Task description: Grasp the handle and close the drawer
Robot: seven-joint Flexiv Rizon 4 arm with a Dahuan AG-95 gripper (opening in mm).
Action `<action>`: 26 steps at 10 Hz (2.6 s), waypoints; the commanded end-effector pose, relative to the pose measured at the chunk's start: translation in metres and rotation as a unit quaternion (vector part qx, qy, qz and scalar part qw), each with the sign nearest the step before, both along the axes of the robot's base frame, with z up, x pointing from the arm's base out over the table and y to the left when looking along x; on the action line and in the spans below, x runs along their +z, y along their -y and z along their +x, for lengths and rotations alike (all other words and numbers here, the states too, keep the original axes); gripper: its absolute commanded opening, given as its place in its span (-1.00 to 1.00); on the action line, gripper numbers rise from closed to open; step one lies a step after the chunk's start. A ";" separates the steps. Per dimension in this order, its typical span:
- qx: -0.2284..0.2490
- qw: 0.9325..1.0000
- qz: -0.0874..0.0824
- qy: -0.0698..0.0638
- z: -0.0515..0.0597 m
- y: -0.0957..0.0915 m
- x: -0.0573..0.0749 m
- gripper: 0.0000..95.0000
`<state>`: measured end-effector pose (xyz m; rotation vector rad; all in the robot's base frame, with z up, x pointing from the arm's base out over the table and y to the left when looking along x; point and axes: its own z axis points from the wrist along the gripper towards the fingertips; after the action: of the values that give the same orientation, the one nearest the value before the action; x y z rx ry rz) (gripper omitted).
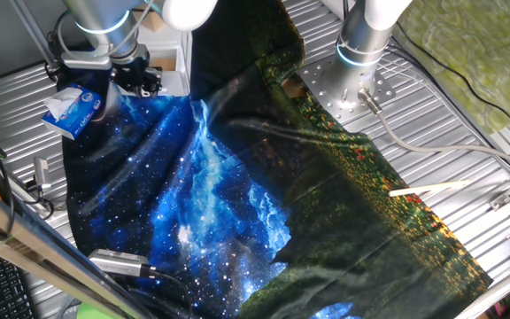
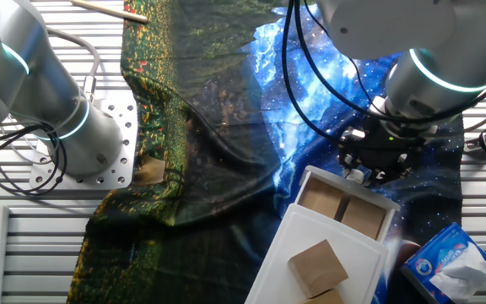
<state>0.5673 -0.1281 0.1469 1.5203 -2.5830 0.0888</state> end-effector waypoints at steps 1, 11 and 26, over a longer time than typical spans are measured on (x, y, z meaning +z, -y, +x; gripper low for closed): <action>-0.001 1.000 0.000 -0.001 0.001 0.000 0.000 -1.00; -0.004 1.000 -0.002 0.001 -0.003 0.004 0.001 -1.00; -0.019 1.000 -0.004 0.003 -0.011 0.011 0.002 -1.00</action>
<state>0.5562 -0.1392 0.1486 1.4713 -2.6114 0.1004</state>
